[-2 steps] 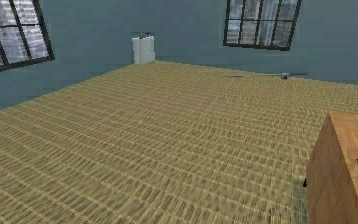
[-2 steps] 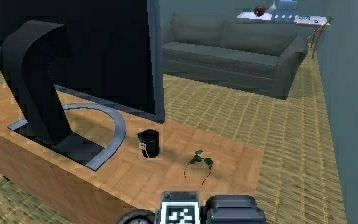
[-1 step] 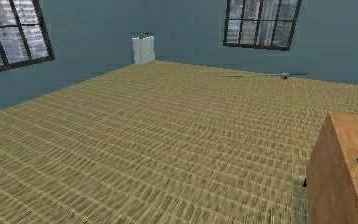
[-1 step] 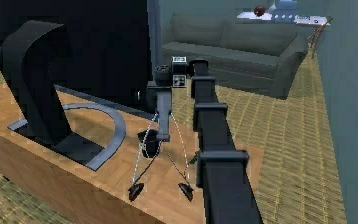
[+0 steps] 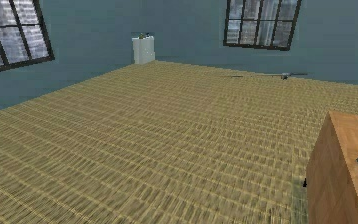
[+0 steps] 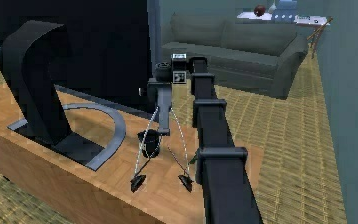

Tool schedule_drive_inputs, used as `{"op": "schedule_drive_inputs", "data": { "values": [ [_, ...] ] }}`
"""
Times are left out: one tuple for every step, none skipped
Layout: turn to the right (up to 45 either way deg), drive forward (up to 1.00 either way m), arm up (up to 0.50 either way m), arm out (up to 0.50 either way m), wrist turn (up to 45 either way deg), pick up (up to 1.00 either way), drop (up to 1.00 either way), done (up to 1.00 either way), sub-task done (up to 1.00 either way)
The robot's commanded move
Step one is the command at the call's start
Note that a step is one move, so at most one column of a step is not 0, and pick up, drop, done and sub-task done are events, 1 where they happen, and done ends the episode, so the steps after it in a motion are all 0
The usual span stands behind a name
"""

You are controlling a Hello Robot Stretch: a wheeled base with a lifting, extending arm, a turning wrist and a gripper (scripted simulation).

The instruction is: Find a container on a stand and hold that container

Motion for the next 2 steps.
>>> {"op": "schedule_drive_inputs", "data": {
  "values": [
    [0.0, 0.00, 0.00, 0.00, 45.0, 0.00, 0.00, 0.00, 0.00],
    [0.0, 0.00, 0.00, 0.00, 45.0, 0.00, 0.00, 0.00, 0.00]
  ]
}}
